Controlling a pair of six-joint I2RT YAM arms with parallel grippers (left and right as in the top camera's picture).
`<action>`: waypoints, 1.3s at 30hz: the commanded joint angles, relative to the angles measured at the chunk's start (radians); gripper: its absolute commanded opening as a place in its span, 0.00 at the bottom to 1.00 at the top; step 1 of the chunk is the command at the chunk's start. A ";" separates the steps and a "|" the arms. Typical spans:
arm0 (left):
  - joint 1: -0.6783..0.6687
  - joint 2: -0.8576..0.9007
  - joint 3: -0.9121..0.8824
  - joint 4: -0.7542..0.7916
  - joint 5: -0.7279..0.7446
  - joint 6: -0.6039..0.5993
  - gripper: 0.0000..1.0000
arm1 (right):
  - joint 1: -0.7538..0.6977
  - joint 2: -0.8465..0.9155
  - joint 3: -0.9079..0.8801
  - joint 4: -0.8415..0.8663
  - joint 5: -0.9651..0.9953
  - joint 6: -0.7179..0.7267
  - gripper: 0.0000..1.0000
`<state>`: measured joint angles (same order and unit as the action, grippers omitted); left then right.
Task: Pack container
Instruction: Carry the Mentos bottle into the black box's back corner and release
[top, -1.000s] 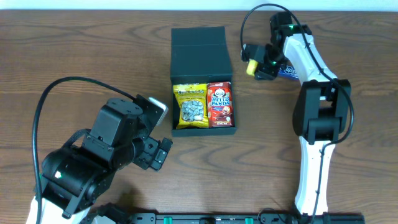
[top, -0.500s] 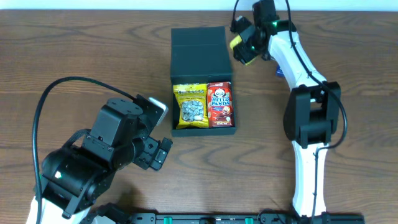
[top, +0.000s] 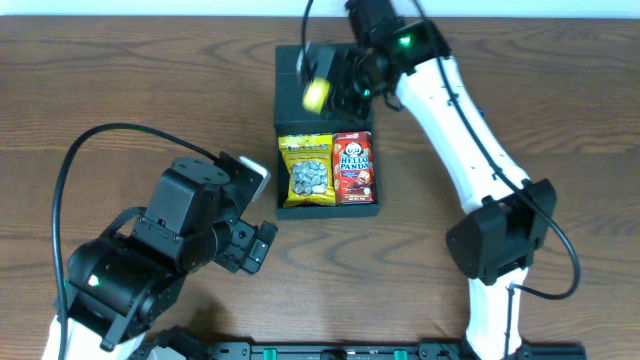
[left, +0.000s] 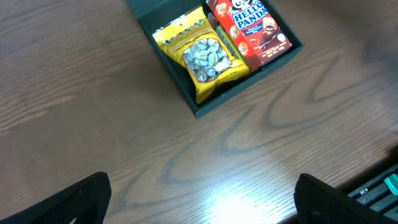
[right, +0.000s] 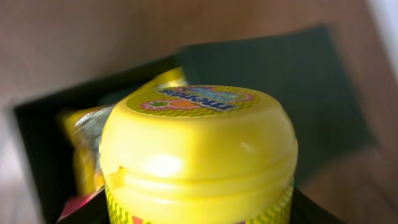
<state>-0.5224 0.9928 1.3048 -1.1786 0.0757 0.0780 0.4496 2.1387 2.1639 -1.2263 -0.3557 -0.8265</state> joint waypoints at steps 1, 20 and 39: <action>0.003 0.000 0.013 -0.003 0.003 -0.007 0.95 | 0.016 0.002 -0.009 -0.063 -0.103 -0.285 0.01; 0.003 0.000 0.013 -0.003 0.003 -0.007 0.95 | 0.039 0.206 -0.040 0.058 -0.105 -0.331 0.01; 0.003 0.000 0.013 -0.003 0.003 -0.008 0.95 | 0.055 0.219 -0.037 0.142 -0.089 -0.169 0.99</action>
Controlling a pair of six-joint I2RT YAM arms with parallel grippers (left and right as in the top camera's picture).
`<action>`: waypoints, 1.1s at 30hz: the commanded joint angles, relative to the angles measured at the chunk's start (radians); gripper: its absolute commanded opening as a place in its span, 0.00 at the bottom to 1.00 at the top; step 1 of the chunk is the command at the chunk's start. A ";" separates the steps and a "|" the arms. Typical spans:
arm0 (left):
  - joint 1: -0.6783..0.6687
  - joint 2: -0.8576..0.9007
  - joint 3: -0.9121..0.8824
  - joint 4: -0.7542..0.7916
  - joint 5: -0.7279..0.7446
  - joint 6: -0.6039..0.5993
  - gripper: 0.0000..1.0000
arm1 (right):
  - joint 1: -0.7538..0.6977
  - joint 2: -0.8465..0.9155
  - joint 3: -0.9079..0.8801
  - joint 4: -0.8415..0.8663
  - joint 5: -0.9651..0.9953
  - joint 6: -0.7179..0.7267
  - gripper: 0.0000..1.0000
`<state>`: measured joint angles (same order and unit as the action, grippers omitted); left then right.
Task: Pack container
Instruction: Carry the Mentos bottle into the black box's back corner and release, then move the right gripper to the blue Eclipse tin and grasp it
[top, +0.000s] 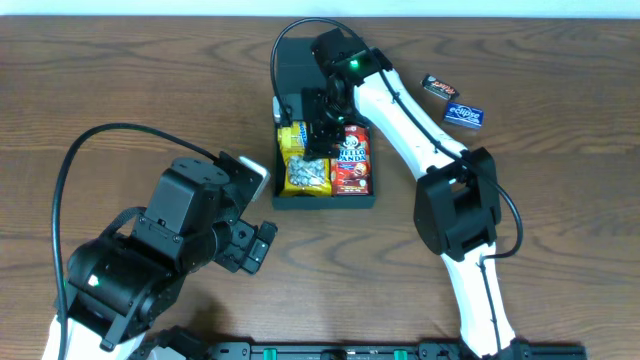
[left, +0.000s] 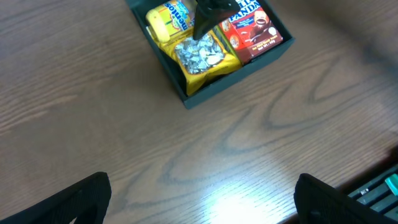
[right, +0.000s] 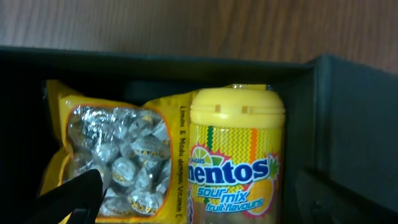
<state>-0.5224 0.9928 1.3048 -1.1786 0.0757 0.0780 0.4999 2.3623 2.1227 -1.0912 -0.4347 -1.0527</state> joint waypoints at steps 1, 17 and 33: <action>0.003 0.000 0.013 -0.003 0.003 -0.007 0.95 | 0.005 -0.005 0.006 0.007 -0.010 0.066 0.99; 0.003 0.000 0.013 -0.003 0.003 -0.007 0.95 | -0.016 -0.306 0.015 -0.019 0.067 0.282 0.99; 0.003 0.000 0.013 -0.003 0.003 -0.007 0.95 | -0.370 -0.341 0.014 -0.023 0.322 0.468 0.99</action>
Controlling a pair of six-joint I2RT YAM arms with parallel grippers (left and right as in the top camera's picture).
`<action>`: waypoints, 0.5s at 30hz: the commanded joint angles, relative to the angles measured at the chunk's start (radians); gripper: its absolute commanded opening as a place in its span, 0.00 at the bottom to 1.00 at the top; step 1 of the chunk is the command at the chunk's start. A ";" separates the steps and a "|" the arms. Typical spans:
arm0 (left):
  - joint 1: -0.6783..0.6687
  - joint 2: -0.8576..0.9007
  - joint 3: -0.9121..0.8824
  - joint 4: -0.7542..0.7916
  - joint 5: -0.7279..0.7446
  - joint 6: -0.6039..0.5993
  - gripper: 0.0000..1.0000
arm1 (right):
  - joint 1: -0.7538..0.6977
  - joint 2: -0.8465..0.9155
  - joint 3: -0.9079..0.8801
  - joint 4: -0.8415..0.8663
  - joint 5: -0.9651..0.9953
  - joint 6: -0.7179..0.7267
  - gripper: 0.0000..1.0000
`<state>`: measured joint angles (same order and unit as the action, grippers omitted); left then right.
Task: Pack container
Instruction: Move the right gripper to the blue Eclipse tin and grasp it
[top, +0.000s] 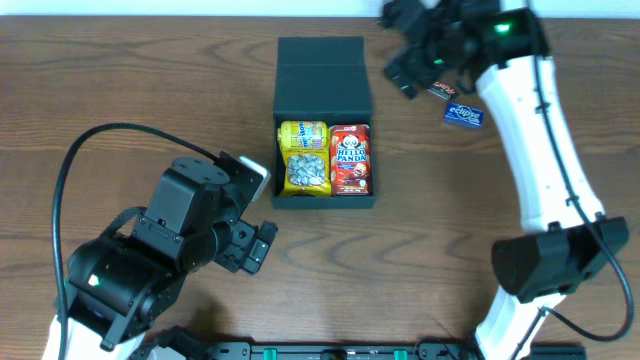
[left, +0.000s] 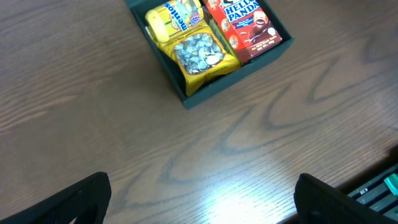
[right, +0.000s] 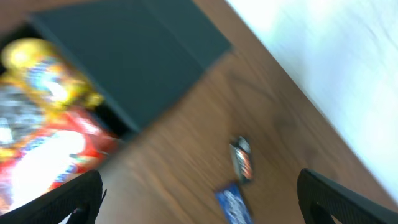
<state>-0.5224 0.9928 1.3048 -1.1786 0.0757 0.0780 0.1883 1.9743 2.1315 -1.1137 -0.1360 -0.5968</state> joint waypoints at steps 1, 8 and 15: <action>0.003 0.000 0.013 -0.003 0.003 -0.007 0.95 | -0.081 0.065 0.006 0.000 0.024 0.002 0.99; 0.003 0.000 0.013 -0.003 0.003 -0.007 0.95 | -0.215 0.276 0.006 0.007 0.027 -0.056 0.99; 0.003 0.000 0.013 -0.003 0.003 -0.007 0.95 | -0.255 0.402 0.006 0.025 0.030 -0.056 0.98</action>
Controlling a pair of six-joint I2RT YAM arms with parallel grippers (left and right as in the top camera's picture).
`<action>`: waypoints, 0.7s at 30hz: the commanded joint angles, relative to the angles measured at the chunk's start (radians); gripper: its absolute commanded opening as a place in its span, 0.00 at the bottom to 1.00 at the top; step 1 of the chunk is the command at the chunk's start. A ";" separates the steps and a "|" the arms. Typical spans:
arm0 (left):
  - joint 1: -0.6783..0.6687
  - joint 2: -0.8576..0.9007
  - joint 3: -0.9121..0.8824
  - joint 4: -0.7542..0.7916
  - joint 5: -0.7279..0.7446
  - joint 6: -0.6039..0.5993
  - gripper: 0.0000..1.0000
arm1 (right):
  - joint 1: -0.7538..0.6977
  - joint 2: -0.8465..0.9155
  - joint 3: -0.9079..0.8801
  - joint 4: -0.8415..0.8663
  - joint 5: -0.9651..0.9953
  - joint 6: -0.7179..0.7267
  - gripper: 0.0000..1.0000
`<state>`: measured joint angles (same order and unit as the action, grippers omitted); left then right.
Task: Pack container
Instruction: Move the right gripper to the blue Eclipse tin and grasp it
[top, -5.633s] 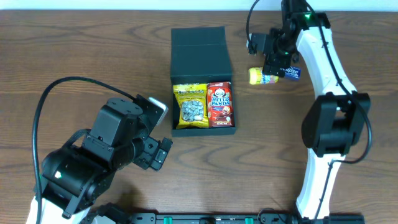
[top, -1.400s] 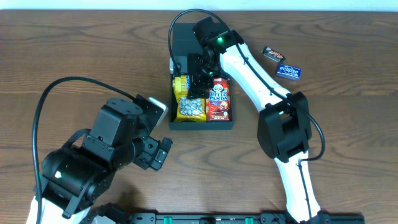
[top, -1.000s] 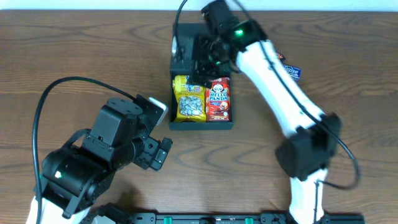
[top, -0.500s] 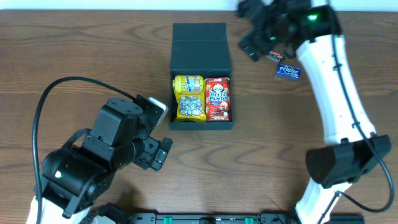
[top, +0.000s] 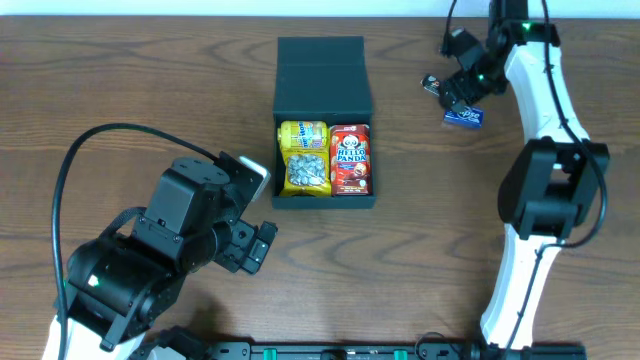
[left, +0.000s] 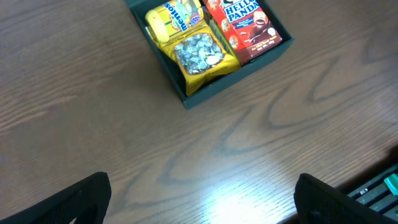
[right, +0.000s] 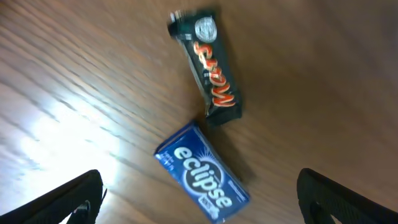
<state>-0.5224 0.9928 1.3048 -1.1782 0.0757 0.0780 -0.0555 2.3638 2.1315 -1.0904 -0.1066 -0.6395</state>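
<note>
A dark green box with its lid laid back holds a yellow Mentos tub, a yellow bag of wrapped sweets and a red Hello Panda pack; the left wrist view also shows the box. At the far right lie a blue Eclipse pack and a dark candy bar. My right gripper hangs open just above the Eclipse pack. My left gripper is open over bare wood, nearer than the box.
The wooden table's far edge meets a white wall behind the box. Both arms' black cables loop over the left and top of the scene.
My right gripper has moved from between the box and the two loose packs to directly above the Eclipse pack and candy bar. It stays open. The left arm is unmoved.
My right gripper held the Mentos tub above the box. Then the tub lay in the box beside the sweets bag, the gripper open over it. Afterwards the gripper was away to the right of the box, and now hangs above the Eclipse pack.
</note>
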 joint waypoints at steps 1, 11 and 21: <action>0.003 0.000 0.013 -0.003 0.003 -0.007 0.95 | -0.012 0.019 0.006 0.001 0.004 -0.014 0.98; 0.003 0.000 0.013 -0.003 0.003 -0.007 0.95 | -0.016 0.055 0.005 -0.039 0.089 -0.073 0.94; 0.003 0.000 0.013 -0.003 0.003 -0.007 0.95 | -0.037 0.096 -0.011 -0.018 0.088 -0.077 0.93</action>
<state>-0.5224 0.9928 1.3048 -1.1786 0.0757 0.0780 -0.0669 2.4432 2.1307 -1.1122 -0.0257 -0.7013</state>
